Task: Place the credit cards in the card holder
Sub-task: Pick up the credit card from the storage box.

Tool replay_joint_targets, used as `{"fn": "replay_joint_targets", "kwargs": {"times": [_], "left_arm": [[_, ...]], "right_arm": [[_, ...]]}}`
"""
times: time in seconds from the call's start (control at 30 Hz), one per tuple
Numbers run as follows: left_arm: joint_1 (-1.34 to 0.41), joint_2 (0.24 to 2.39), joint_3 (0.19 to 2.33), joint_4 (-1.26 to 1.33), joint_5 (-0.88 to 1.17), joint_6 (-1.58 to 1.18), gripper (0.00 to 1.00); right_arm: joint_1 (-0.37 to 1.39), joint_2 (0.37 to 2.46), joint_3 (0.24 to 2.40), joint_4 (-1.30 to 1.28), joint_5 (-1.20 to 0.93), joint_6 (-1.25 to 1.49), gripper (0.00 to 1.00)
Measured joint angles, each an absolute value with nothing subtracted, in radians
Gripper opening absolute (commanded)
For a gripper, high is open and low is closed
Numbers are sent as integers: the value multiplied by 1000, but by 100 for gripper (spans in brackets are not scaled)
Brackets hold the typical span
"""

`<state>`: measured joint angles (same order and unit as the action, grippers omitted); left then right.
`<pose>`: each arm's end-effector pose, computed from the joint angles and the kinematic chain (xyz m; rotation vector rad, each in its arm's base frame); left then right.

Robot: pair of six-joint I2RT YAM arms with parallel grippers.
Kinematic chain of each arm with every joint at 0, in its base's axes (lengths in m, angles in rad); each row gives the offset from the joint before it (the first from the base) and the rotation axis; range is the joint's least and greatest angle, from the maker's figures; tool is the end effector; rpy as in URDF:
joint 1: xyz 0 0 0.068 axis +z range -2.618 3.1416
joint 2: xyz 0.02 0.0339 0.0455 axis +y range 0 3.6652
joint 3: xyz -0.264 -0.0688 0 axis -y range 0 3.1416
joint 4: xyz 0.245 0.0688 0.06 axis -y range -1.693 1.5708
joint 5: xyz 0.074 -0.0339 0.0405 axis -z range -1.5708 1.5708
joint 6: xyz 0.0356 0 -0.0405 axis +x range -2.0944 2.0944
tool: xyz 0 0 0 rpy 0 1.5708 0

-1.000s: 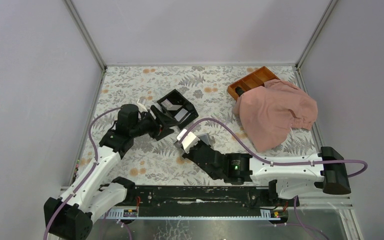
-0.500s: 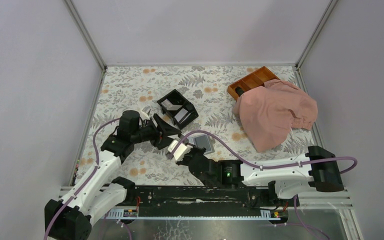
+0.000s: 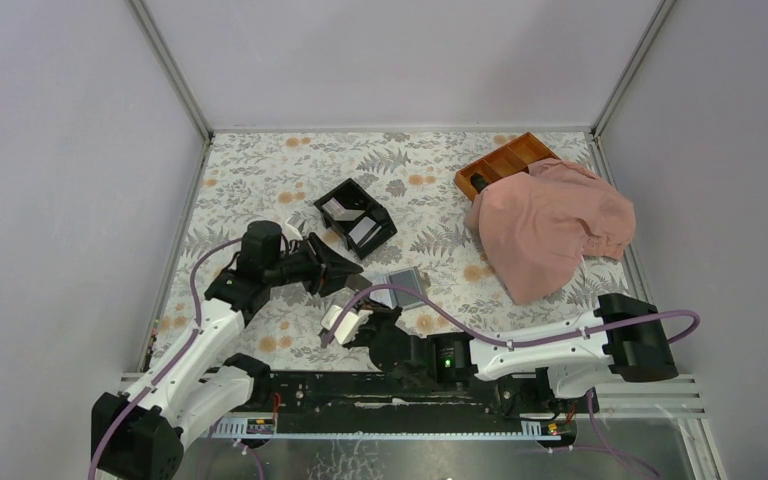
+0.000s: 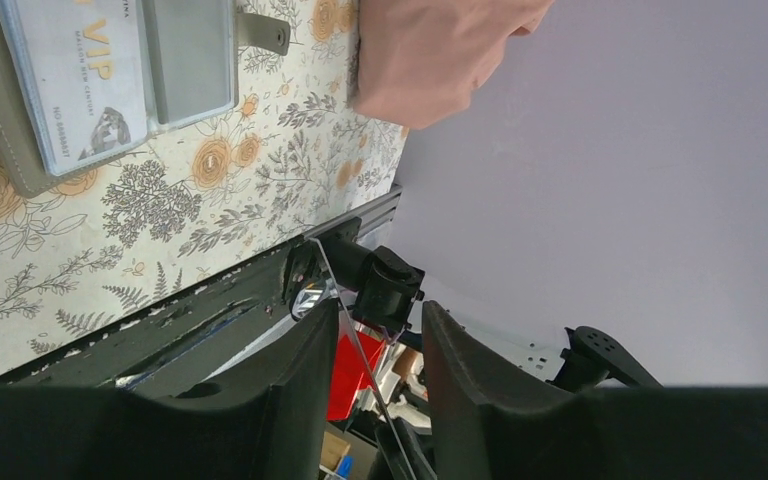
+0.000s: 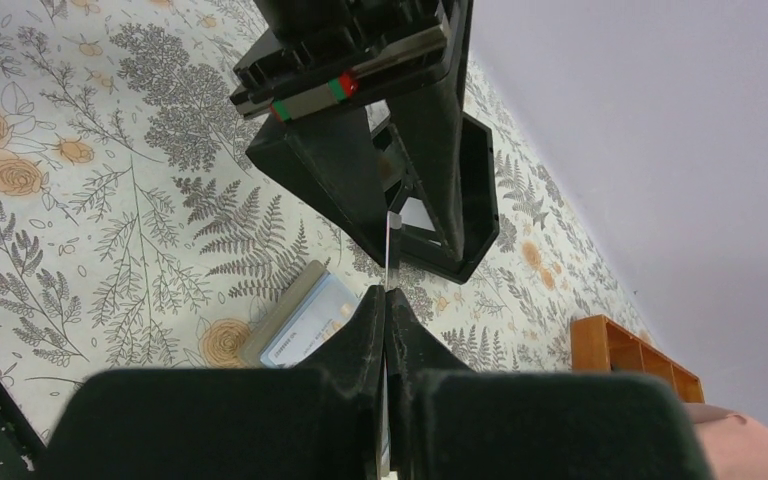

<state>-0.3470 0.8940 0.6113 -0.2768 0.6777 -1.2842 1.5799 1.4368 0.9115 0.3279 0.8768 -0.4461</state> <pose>0.1738 -0.0866 0.2546 -0.6764 2.3892 -1.5713 0.0244 0.3219 0.2852 -1.0217 1.3550 0.0709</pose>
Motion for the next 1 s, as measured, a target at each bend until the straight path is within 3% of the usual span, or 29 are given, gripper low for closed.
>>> {"fn": "replay_joint_targets", "kwargs": {"times": [0.17,0.4,0.6,0.83,0.97,1.0], "left_arm": [[-347,900,593,-263,686,-1287,37],[-347,905,587,-238,698,-1296,20],[-347,905,587,-220,699,-1309,19],[-347,905,585,-214,698,-1320,2],[-347,897,539,-154,698,-1351,0],[-347,892,521,-136,698,-1363,0]], "right_arm": [[1605,1437,912,358,899,-479,0],[1614,1437,911,378,909,-500,0],[1617,1437,894,400,912,-501,0],[1618,1437,871,420,930,-501,0],[1619,1437,857,430,935,-500,1],[1619,1437,851,432,934,-498,5]]}}
